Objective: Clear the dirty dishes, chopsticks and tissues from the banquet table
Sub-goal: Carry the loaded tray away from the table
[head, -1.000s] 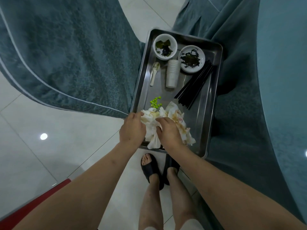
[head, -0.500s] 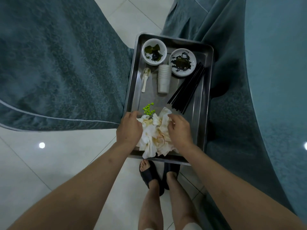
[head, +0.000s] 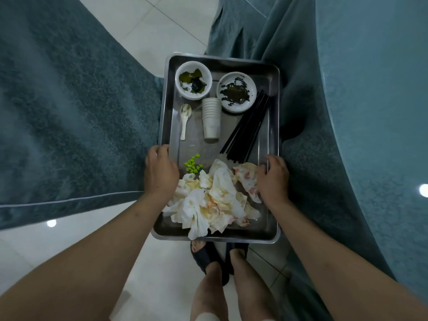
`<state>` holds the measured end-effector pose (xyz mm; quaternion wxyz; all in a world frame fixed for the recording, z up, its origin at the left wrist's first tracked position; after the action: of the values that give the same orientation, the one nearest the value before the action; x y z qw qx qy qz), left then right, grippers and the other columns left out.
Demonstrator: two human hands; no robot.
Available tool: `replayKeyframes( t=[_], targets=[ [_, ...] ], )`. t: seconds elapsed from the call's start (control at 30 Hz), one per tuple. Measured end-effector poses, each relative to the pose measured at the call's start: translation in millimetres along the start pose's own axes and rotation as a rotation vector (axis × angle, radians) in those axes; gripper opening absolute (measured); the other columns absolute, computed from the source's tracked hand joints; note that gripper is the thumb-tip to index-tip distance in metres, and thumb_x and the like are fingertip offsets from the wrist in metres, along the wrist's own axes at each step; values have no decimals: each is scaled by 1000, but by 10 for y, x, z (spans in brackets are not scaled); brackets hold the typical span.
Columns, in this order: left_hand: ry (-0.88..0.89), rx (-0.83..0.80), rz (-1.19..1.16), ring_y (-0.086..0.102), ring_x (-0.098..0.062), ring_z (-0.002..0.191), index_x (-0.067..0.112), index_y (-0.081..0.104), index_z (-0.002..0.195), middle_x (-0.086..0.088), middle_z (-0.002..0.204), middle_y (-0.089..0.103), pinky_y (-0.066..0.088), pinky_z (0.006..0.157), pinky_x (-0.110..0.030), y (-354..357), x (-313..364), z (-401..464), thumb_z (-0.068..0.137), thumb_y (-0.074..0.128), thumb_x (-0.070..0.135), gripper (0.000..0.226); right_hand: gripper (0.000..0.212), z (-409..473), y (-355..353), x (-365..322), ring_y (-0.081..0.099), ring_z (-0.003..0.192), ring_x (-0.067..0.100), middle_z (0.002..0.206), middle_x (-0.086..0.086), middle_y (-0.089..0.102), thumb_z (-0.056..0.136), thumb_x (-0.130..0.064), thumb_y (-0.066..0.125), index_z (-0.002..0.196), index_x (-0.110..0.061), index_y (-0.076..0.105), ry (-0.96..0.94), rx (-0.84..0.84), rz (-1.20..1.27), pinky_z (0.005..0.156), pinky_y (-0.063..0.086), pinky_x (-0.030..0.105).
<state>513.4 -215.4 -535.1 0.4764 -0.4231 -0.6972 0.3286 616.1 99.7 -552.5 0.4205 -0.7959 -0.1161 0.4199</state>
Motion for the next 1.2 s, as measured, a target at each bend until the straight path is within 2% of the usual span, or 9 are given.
replayKeyframes(
  t=[0.17,0.33,0.53,0.6,0.77,0.87,1.03,1.13,1.2],
  targets=[
    [-58,-45,0,36,-38,139,8,37,152,-20,156,31,41,108,-50,134,-103,125,102,49,13,51,49,22,45,285,42,140,28,155,10,38,101,-17,55,149,-11,46,143,-14,-36,114,37,42],
    [-109,-67,-43,39,-39,138,4,25,157,-23,154,33,39,111,-51,241,-172,224,103,48,14,59,63,129,173,477,38,144,34,157,16,37,101,-25,54,158,-13,28,215,-59,0,117,35,57],
    [-228,-96,-54,32,-43,138,3,11,161,-26,154,24,32,111,-51,360,-194,349,104,46,18,69,76,290,247,586,24,152,34,168,13,19,99,-35,51,163,-17,13,326,-111,64,122,25,58],
    [-280,-103,-80,29,-44,139,2,10,160,-25,154,22,29,113,-50,366,-207,369,102,47,18,71,74,301,260,611,29,150,34,166,11,26,99,-33,50,163,-19,16,376,-126,171,122,27,53],
    [-386,-74,-213,28,-39,142,2,25,156,-23,154,26,27,115,-47,262,-228,392,99,49,21,64,65,242,181,644,56,125,31,139,11,58,88,-42,46,149,-19,43,437,-73,313,109,44,54],
    [-412,-66,-250,30,-39,142,1,32,152,-23,154,29,29,115,-47,168,-251,331,99,49,22,60,68,109,102,600,57,124,30,138,9,59,85,-47,46,146,-20,47,438,-53,319,109,44,54],
    [-449,-84,-279,32,-42,141,-1,34,151,-26,153,31,29,115,-46,24,-359,-72,99,51,24,60,48,-295,-90,516,60,115,33,129,15,62,97,-29,53,141,-11,52,439,-82,328,105,48,52],
    [-492,-95,-291,29,-41,144,-2,30,153,-25,155,29,27,116,-47,-46,-475,-431,100,51,23,62,36,-576,-208,511,60,106,31,118,12,64,100,-23,52,131,-7,57,430,-94,324,98,49,43],
    [-514,-101,-293,27,-40,145,-2,28,154,-26,156,28,26,116,-48,-97,-545,-684,101,50,21,62,30,-795,-306,517,54,101,23,110,5,56,103,-19,51,130,-7,55,424,-95,334,92,42,34]
  ],
)
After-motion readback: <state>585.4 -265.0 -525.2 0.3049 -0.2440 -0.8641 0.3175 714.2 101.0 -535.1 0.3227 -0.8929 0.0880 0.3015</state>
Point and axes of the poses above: each hand's wrist, its own z-axis towards the middle knuckle, its own y-axis out of the palm, x = y × z, the point moved 8 cm from there along z, towards the middle knuckle
